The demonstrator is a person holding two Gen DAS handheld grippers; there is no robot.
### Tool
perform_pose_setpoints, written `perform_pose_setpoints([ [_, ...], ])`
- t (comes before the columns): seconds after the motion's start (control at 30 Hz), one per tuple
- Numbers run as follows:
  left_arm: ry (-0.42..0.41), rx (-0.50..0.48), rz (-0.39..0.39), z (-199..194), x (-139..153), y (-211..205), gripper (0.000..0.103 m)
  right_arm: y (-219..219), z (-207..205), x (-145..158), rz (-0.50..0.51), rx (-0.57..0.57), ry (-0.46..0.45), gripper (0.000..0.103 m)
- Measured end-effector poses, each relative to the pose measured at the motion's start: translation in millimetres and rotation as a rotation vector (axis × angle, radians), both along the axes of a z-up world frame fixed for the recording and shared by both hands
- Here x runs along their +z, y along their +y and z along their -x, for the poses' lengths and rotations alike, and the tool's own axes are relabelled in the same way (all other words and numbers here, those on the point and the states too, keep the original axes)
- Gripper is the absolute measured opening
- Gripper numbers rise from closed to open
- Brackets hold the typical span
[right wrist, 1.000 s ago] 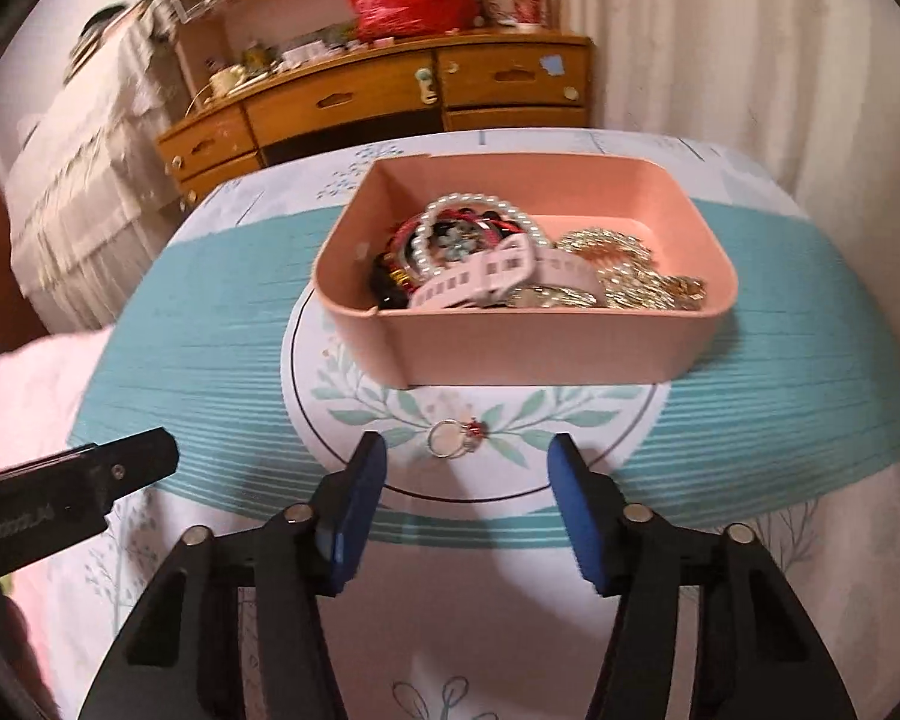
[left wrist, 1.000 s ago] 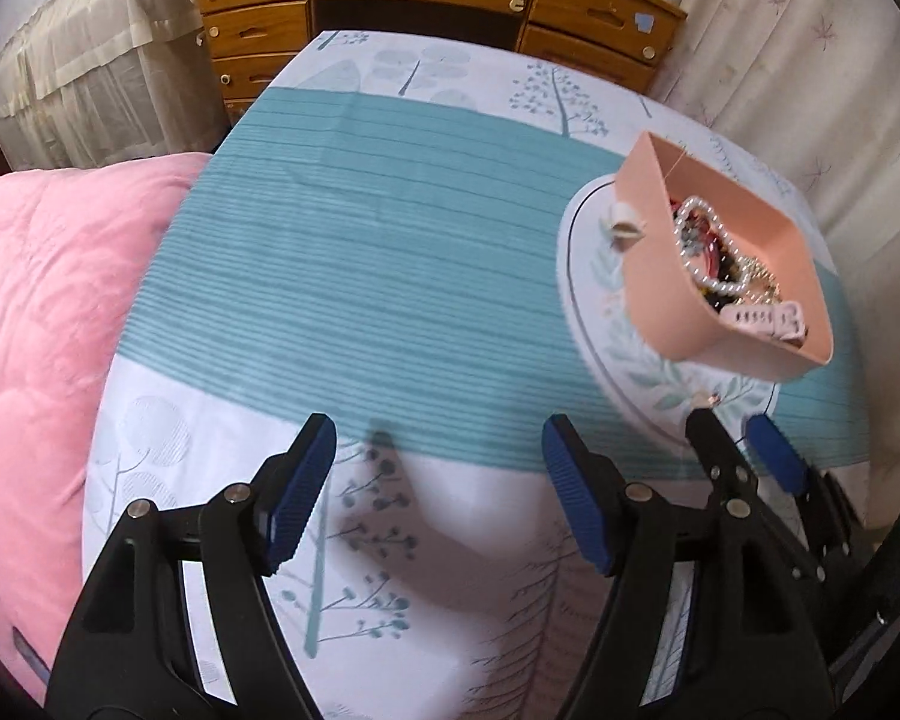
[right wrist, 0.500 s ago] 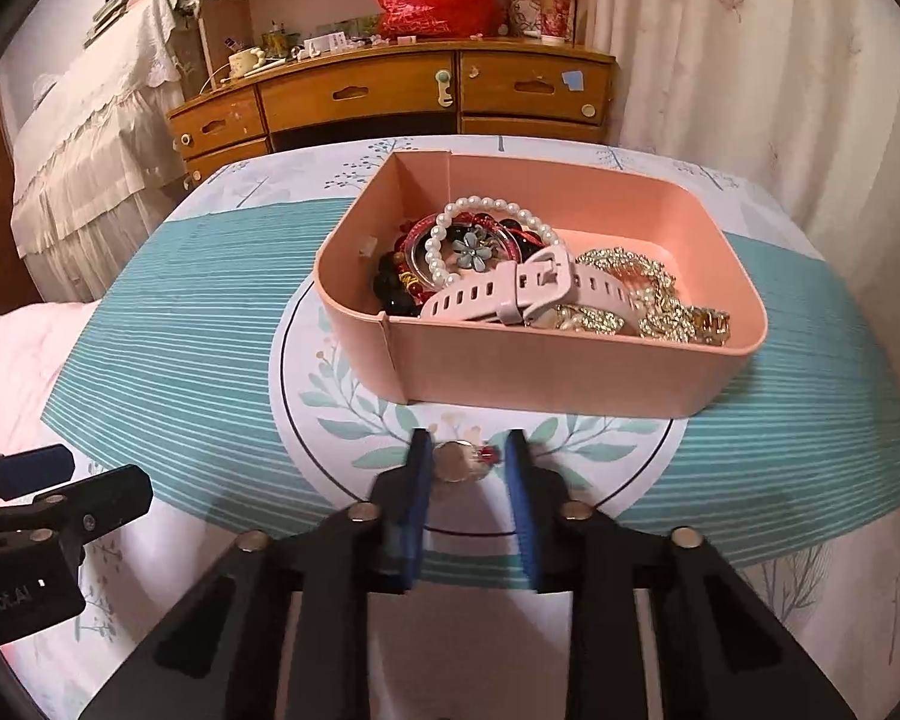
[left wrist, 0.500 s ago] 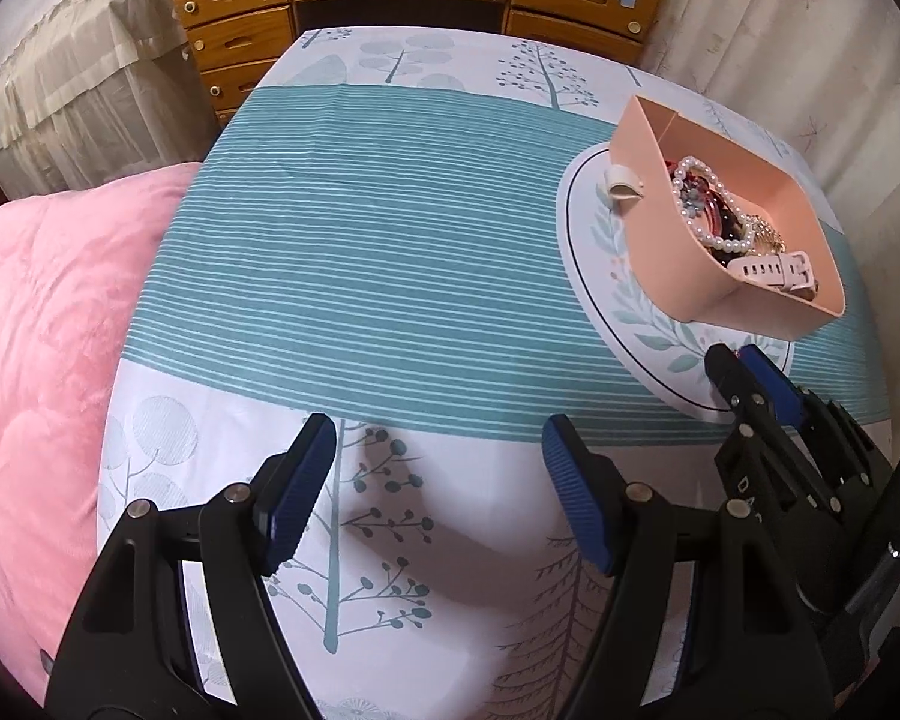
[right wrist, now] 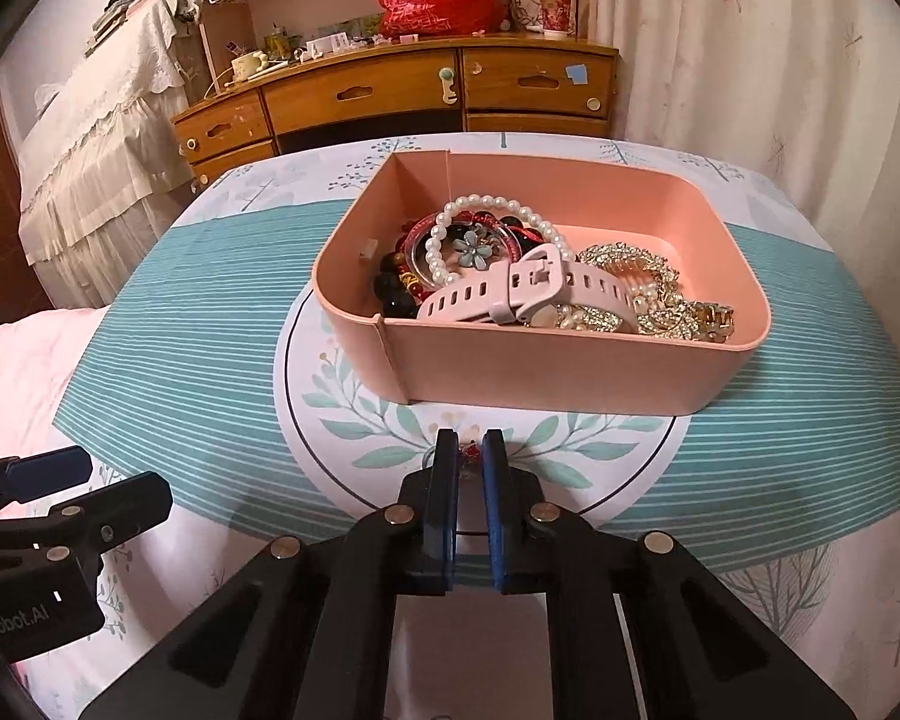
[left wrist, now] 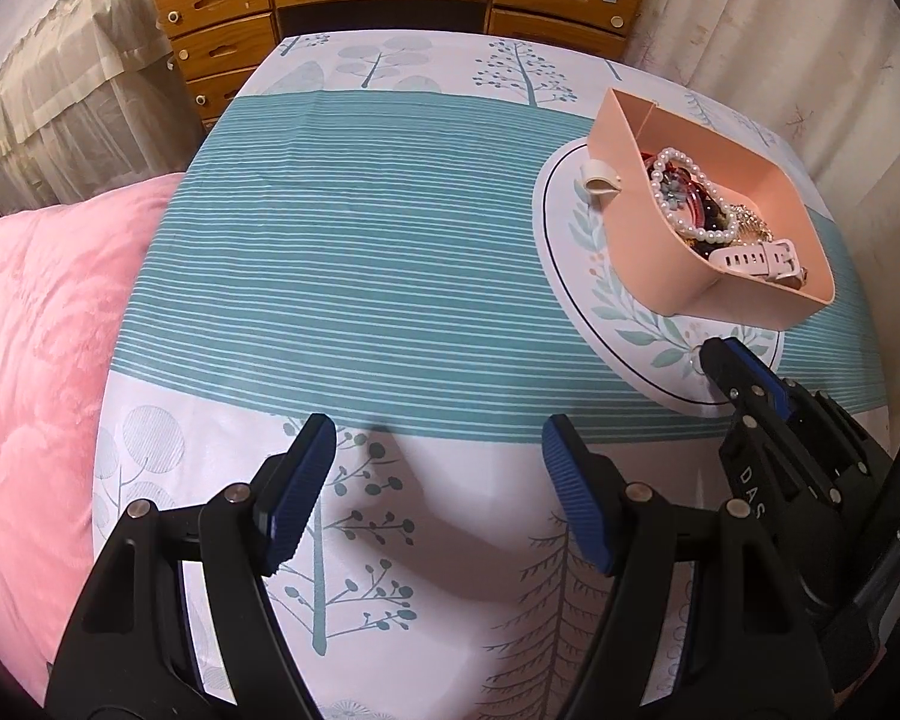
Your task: Organize jewelry
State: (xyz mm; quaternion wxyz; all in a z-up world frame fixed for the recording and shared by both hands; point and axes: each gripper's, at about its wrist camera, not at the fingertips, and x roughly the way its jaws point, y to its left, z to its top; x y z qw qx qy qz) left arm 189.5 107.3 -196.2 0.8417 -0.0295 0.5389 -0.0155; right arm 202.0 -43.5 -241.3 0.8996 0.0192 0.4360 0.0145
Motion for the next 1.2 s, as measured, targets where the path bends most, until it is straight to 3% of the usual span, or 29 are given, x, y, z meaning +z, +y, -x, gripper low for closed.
perform_pose_setpoints([
  [0.43,0.003,-0.006,0.002,0.5,-1.1,1.2,0.069,4.8,7.9,18.9,-0.072,0.051,-0.031,0.007],
  [0.63,0.002,-0.010,0.003,1.0,-0.6,2.8,0.069,9.7,7.2,61.2,-0.141,0.096,-0.152,0.007],
  [0.8,-0.015,-0.018,0.014,3.4,2.0,3.7,0.069,4.5,-7.1,84.5,-0.161,0.048,-0.239,0.008],
  [0.87,-0.018,-0.025,0.015,4.7,2.8,3.3,0.069,2.0,-15.1,85.9,-0.166,0.045,-0.219,0.022],
  [0.9,-0.019,-0.027,0.013,5.7,3.2,2.8,0.069,0.7,-17.8,84.4,-0.165,0.040,-0.204,0.034],
  [1.07,-0.031,-0.051,0.008,13.2,3.6,0.0,0.069,-10.7,-5.9,80.5,-0.173,-0.022,-0.197,0.043],
  [1.13,-0.039,-0.059,0.026,16.7,3.6,-0.2,0.069,-15.4,3.7,75.0,-0.181,-0.033,-0.177,0.068],
  [1.2,-0.044,-0.055,0.053,21.4,4.0,0.9,0.069,-19.5,16.6,66.9,-0.203,-0.040,-0.161,0.083],
])
